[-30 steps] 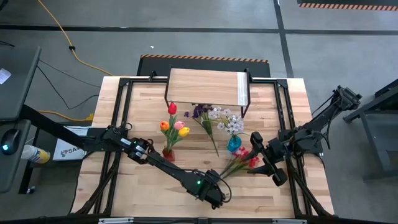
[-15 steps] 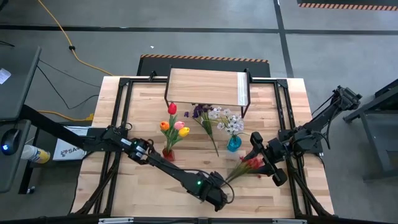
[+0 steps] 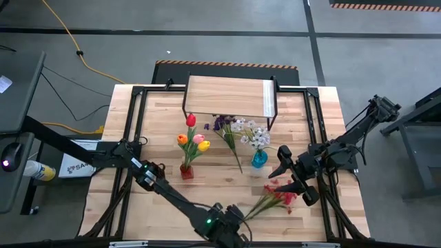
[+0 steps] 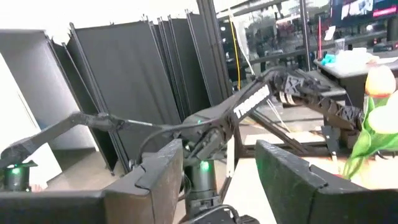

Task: Pick and place flowers into a vace then onto a shelf
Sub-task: Put the red flowers into the blue vase

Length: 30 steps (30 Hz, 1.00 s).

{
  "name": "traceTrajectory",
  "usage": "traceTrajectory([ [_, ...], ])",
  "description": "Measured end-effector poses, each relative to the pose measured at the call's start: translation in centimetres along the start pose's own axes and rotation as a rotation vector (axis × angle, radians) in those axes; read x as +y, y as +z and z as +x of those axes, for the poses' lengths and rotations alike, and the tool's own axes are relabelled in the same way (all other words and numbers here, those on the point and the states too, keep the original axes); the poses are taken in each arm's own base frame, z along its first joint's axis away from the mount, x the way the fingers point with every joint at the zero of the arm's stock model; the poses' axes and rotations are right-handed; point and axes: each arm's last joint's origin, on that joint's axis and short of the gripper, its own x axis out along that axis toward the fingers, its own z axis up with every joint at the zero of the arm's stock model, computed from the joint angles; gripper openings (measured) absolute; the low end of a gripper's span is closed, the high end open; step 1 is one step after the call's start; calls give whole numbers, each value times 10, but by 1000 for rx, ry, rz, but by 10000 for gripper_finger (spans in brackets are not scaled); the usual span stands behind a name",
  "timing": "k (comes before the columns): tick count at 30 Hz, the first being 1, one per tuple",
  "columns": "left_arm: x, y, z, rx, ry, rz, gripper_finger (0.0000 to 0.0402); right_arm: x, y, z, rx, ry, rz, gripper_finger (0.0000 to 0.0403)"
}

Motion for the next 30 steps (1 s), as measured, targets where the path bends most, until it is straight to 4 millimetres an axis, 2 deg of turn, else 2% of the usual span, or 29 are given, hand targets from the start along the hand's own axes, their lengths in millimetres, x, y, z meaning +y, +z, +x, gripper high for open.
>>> traceTrajectory([
  [5, 3, -4, -11, -21, 48, 7, 22, 1, 4, 0, -41, 10, 12, 193],
  [10, 3, 4, -7, 25, 22, 59, 30, 2, 8, 0, -76, 13, 47, 193],
  [19, 10, 37, 7, 5, 6, 154, 128, 2, 9, -1, -94, 14, 56, 193],
  [25, 16, 61, 16, -11, 1, 134, 193, 2, 9, -1, -91, 22, 71, 193],
  [30, 19, 72, 22, 59, -45, 114, 254, 2, 9, -1, -89, 29, 71, 193],
])
